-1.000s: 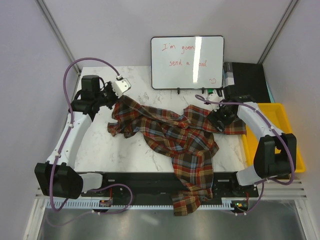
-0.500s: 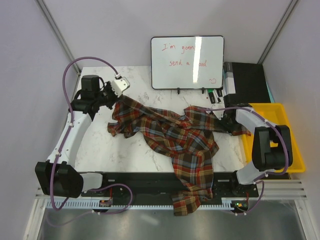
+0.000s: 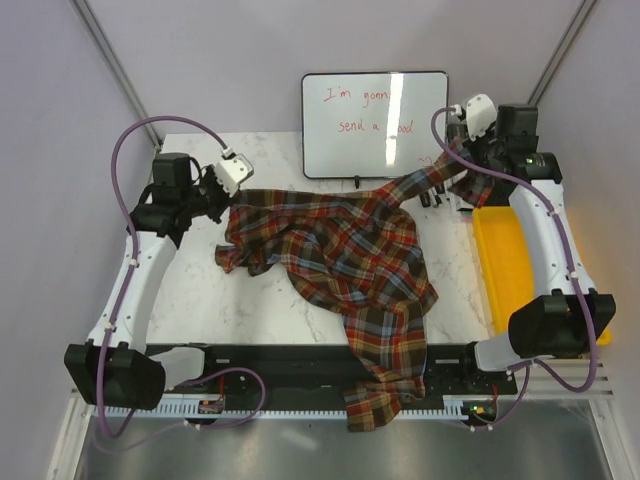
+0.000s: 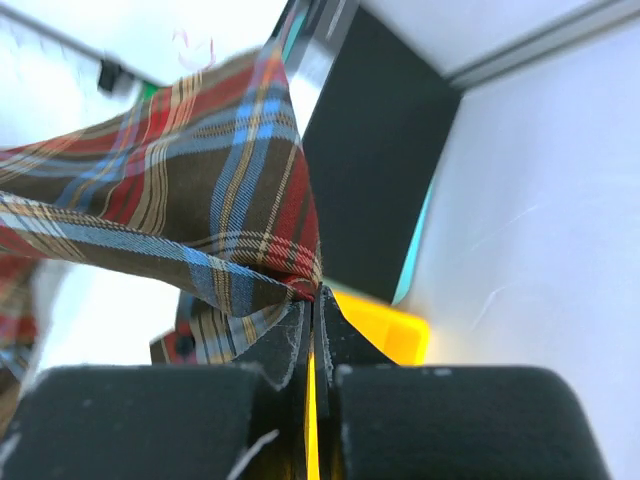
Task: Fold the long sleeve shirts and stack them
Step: Flatten the shirt out
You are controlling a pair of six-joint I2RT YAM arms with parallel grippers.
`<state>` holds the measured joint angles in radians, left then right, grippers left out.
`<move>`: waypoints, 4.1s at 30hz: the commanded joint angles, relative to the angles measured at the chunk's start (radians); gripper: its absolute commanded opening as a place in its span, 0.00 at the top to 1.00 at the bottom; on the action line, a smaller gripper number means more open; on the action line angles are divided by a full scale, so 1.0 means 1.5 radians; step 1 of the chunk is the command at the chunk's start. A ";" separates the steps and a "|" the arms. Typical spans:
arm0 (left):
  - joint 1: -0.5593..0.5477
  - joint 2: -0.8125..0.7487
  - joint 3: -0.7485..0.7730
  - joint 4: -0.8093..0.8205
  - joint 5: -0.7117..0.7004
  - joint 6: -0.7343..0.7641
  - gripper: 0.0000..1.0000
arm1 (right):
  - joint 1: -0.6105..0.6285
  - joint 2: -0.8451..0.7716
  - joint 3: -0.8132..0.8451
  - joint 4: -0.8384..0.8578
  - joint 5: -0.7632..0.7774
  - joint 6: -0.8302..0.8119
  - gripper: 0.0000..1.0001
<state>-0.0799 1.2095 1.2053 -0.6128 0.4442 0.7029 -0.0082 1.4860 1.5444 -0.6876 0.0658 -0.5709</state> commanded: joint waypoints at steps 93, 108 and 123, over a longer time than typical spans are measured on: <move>0.084 -0.302 0.390 0.047 -0.096 -0.237 0.98 | -0.033 -0.360 0.373 0.134 -0.165 0.406 1.00; 0.084 -0.217 0.307 0.038 -0.118 -0.162 0.98 | -0.035 -0.297 0.244 0.183 -0.271 0.363 1.00; 0.085 0.137 -0.066 0.334 -0.061 -0.093 0.98 | 0.133 0.048 -0.126 0.351 -0.196 0.279 1.00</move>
<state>0.0441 1.3117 1.0973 -0.3164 0.3336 0.5163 0.1600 1.4639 1.3502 -0.3309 -0.3130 -0.1135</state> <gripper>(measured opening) 0.030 0.012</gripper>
